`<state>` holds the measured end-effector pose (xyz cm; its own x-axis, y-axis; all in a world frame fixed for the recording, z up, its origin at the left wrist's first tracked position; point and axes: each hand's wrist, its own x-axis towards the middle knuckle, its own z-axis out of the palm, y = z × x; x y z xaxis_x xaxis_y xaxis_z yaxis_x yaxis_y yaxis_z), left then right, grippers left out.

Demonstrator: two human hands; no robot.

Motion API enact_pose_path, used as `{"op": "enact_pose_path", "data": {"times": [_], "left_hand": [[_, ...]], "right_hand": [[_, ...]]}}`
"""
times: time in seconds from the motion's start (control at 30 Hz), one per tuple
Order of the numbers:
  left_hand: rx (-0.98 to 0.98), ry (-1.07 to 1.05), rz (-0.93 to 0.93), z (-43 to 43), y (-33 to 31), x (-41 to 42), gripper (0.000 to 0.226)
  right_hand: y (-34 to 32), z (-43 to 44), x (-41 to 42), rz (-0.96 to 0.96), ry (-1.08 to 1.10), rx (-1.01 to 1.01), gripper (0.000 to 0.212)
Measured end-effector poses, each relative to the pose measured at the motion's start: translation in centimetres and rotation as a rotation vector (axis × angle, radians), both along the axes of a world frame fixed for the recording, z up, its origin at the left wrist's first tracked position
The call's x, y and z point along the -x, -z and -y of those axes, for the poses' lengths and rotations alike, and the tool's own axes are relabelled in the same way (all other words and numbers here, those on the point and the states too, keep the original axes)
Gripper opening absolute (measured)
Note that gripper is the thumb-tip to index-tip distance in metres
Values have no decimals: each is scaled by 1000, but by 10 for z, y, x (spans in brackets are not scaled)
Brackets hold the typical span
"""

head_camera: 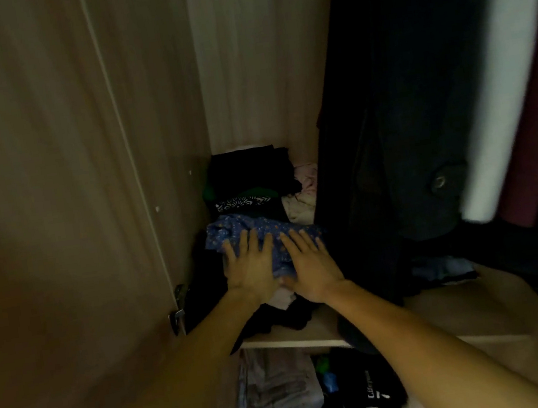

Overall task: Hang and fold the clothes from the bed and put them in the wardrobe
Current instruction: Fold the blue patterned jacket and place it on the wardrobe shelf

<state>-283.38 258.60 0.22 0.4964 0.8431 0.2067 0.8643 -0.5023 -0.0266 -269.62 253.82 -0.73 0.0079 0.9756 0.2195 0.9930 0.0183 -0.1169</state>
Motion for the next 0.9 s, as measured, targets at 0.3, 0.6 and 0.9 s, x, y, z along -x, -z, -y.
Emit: {"op": "enact_pose_path", "data": {"times": [0.3,0.6,0.9], "left_hand": [[-28,42,267,100,4,16,60],[-73,0,399,186,-12,61,50],[-187,-115,275,307,-15,92,60]], "right_hand": [[-22,102,20,15,44,-89,66],[-43,175,43,-79,23,-163,51],[-29,258,54,-249,-147,-215,48]]}}
